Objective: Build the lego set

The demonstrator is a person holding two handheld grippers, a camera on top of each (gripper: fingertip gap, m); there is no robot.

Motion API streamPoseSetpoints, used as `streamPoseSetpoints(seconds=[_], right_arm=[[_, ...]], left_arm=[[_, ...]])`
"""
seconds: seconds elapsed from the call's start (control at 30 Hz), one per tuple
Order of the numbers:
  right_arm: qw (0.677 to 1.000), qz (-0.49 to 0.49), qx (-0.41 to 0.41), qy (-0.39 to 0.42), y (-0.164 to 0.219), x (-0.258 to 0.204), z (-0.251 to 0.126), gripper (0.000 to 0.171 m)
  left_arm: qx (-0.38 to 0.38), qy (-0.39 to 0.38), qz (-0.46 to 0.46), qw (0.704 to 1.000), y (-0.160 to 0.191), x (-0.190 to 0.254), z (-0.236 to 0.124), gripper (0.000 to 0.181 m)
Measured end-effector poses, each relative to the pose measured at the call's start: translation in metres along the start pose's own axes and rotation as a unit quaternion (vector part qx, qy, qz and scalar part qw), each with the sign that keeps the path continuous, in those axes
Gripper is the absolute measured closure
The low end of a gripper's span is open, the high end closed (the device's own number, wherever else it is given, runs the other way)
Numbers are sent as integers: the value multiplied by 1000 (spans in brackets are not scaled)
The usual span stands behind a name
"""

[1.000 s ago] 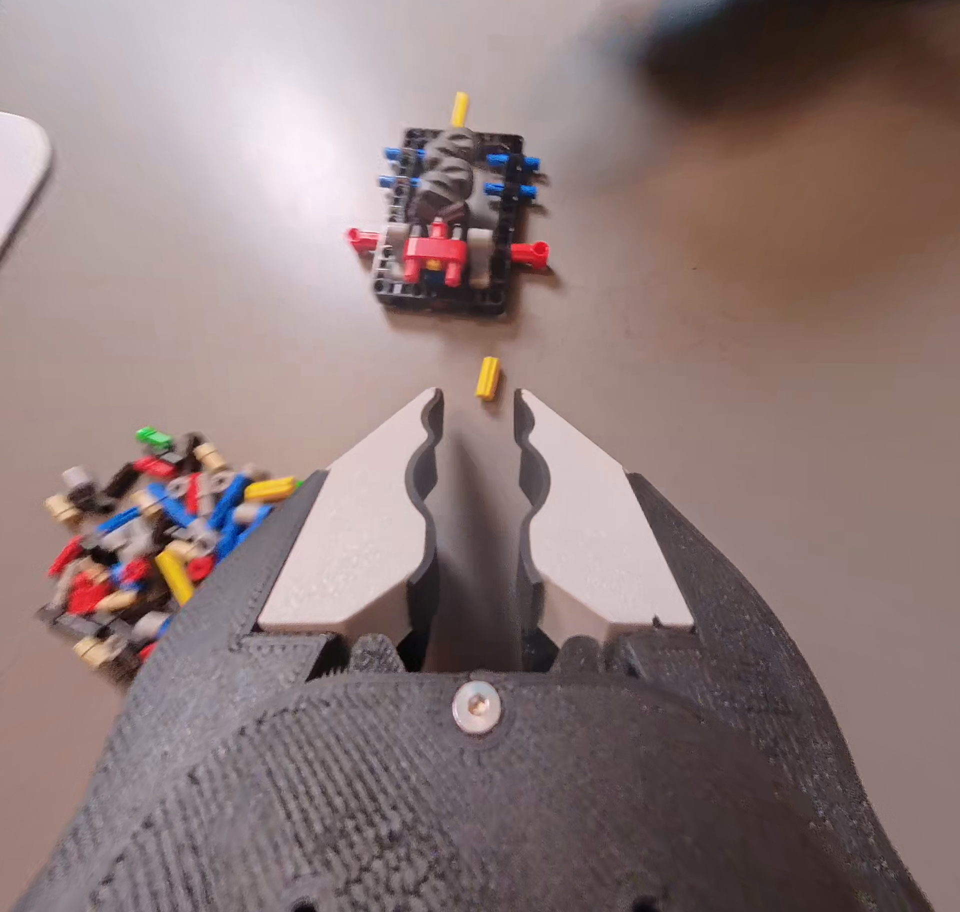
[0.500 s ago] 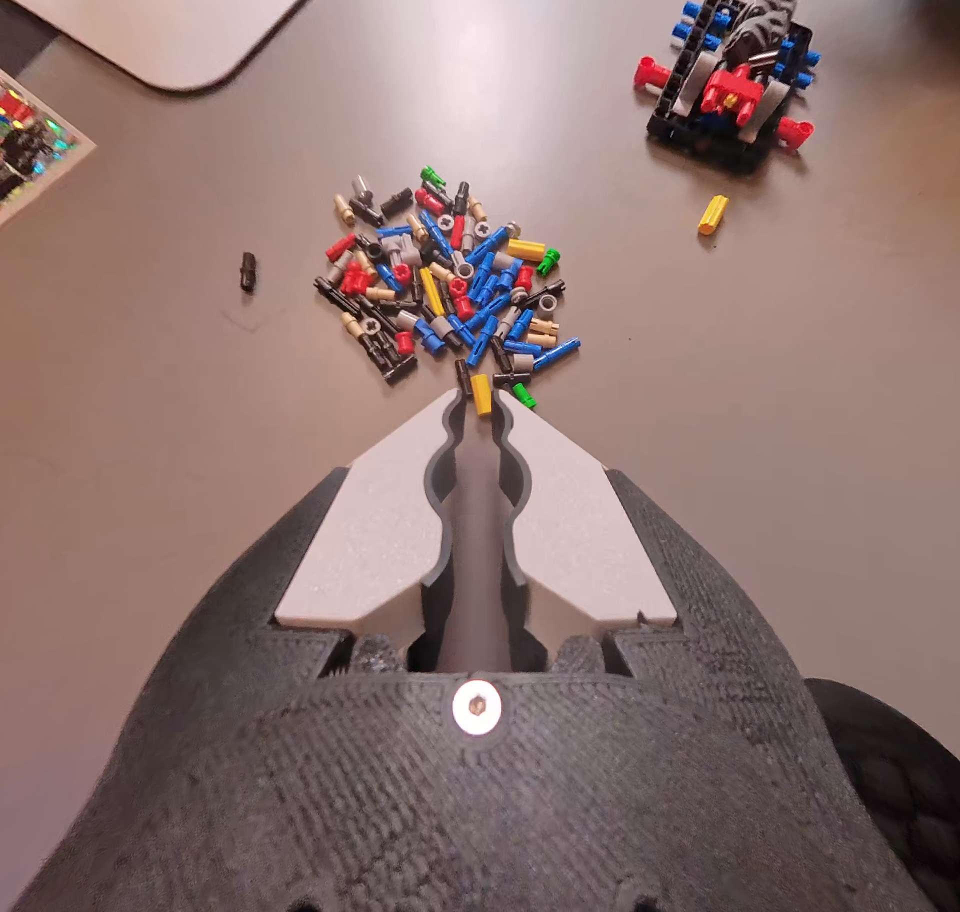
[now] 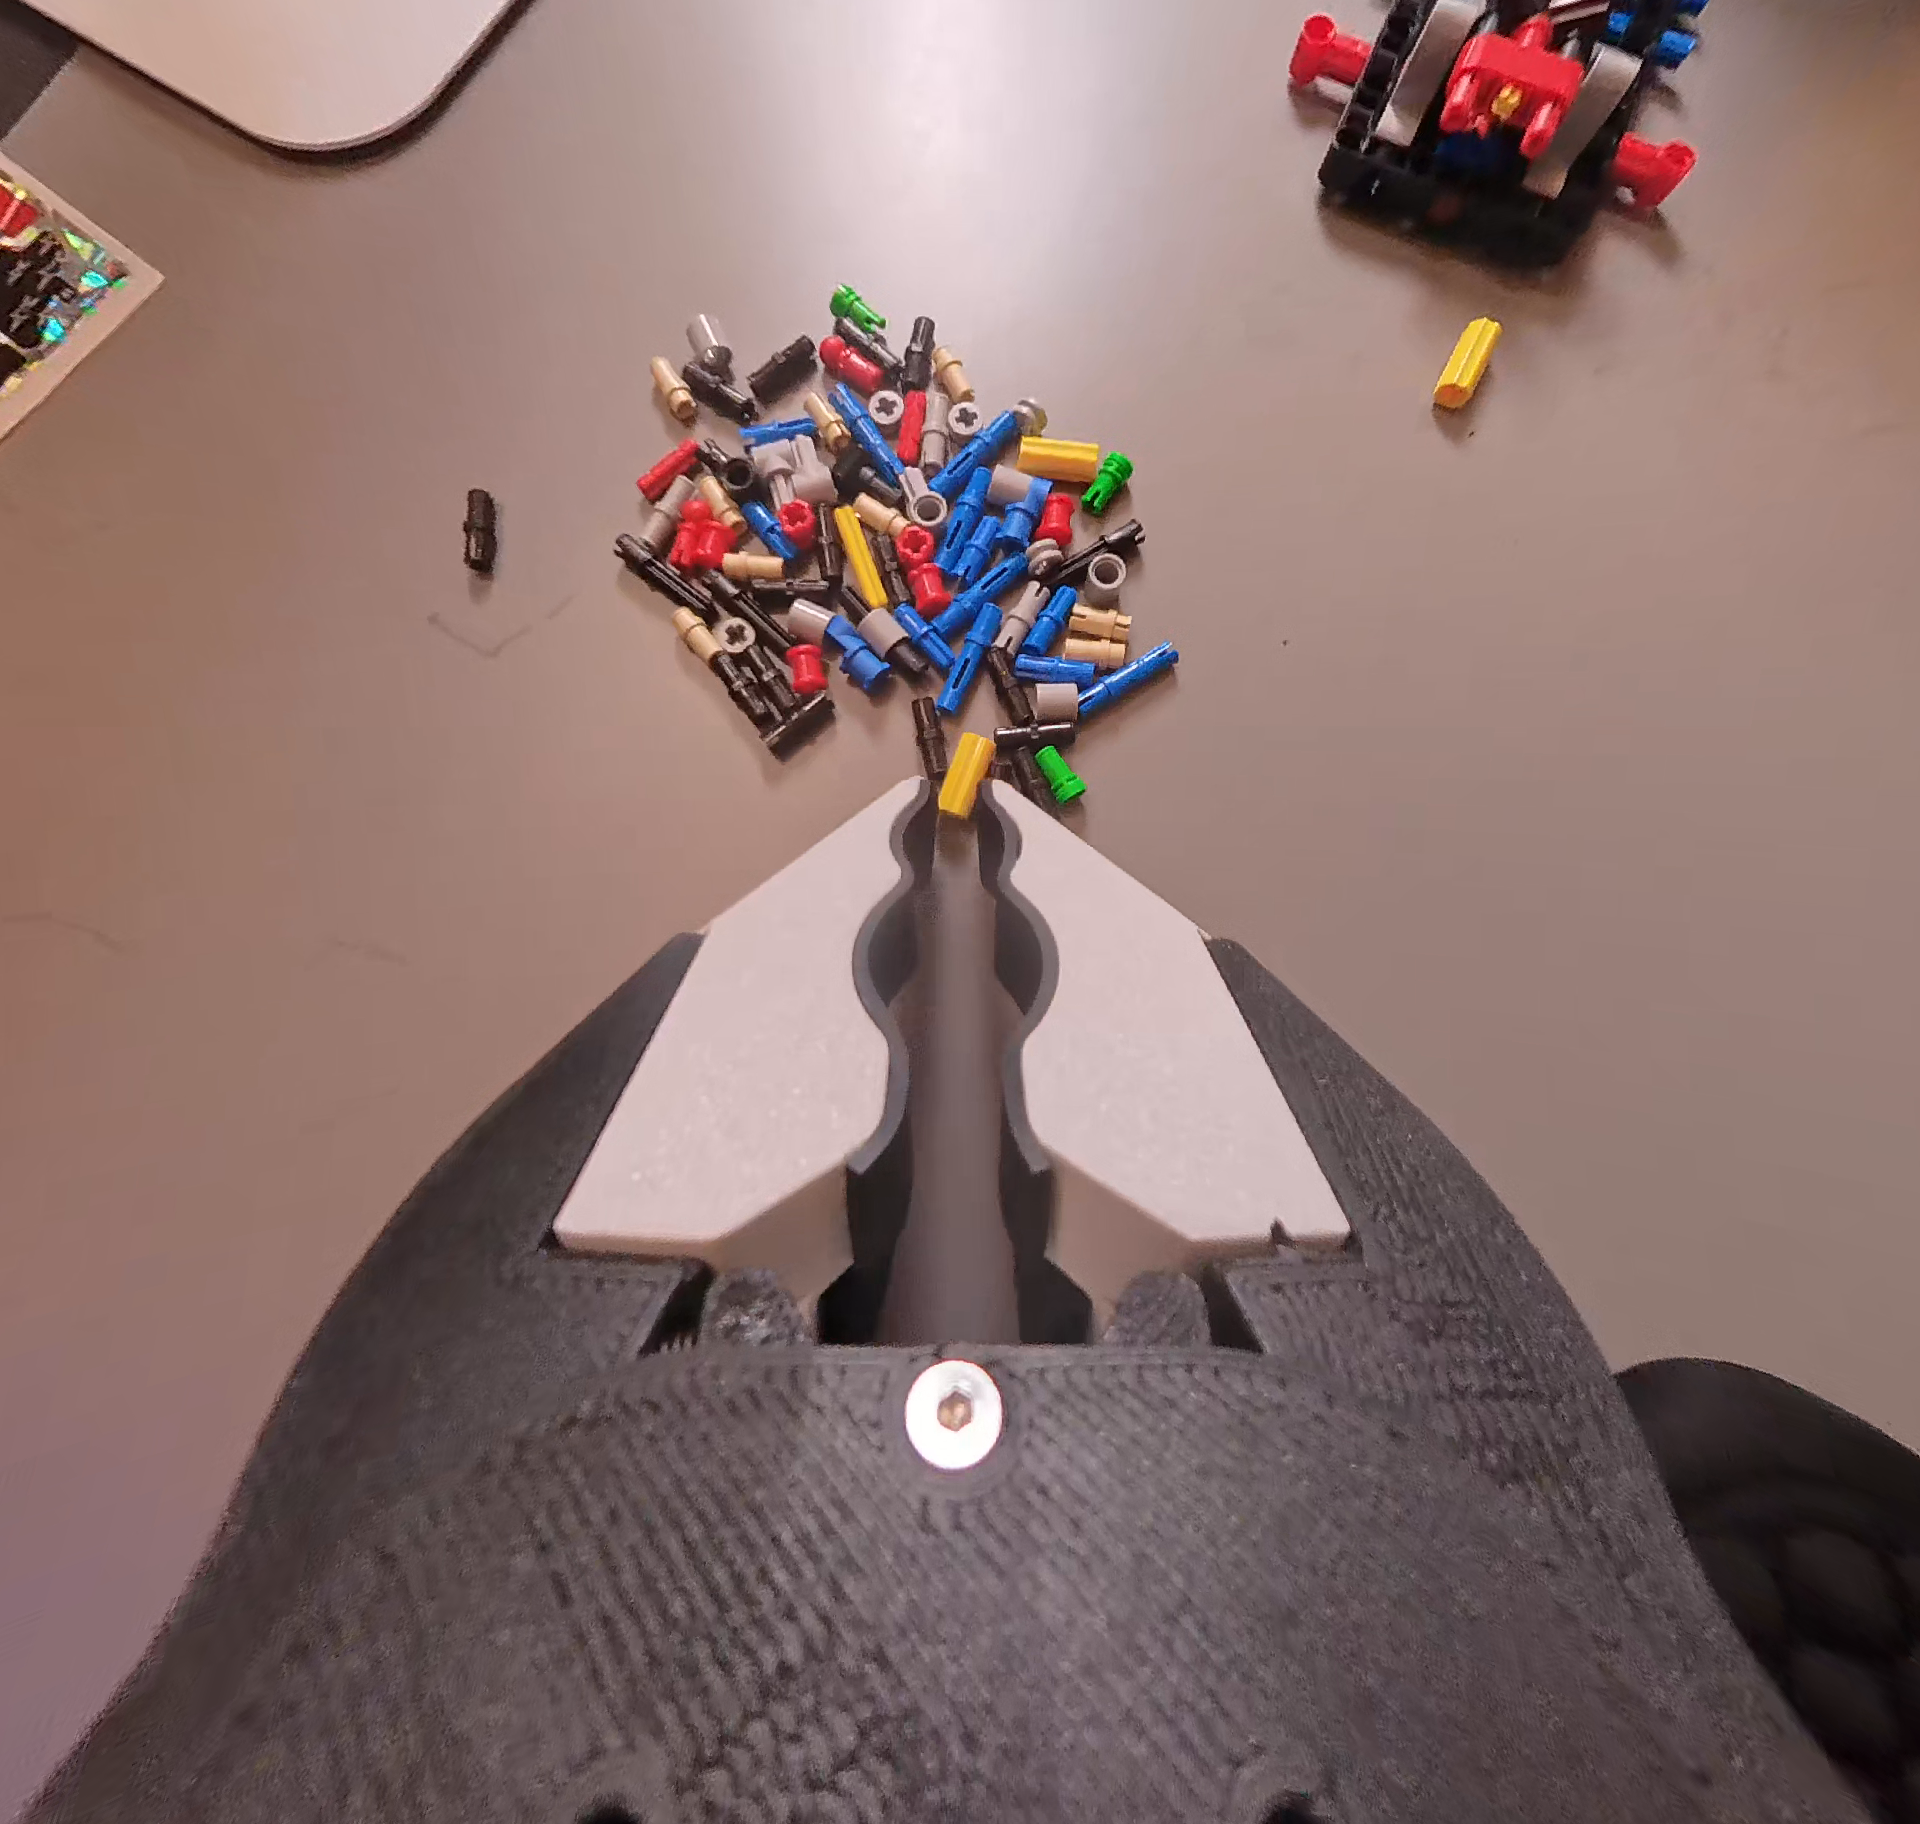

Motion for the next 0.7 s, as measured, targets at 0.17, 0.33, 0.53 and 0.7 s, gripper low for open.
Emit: streamPoseSetpoints(seconds=[0.17,0.33,0.53,0.7], right_arm=[[1000,-2,0,-1,0,-1,0,171],[1000,-2,-2,-1,0,0,0,171],[1000,-4,-1,0,0,0,0,171],[1000,-9,-1,0,-1,-1,0,171]], left_arm=[[1,6,-1,1000,1,1,1,176],[3,11,-3,1000,1,1,1,177],[8,14,-16,1000,2,0,2,177],[10,6,-17,1000,1,-2,0,180]])
Point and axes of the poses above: each gripper's, where its closed fingertips meet, z out along the fingers, y out of its underside, x = y × z across the jaws, the point moved 8 cm from there along -z, back along the fingers, and after that the axes turned 15 degrees about x, right-handed, at the moved point
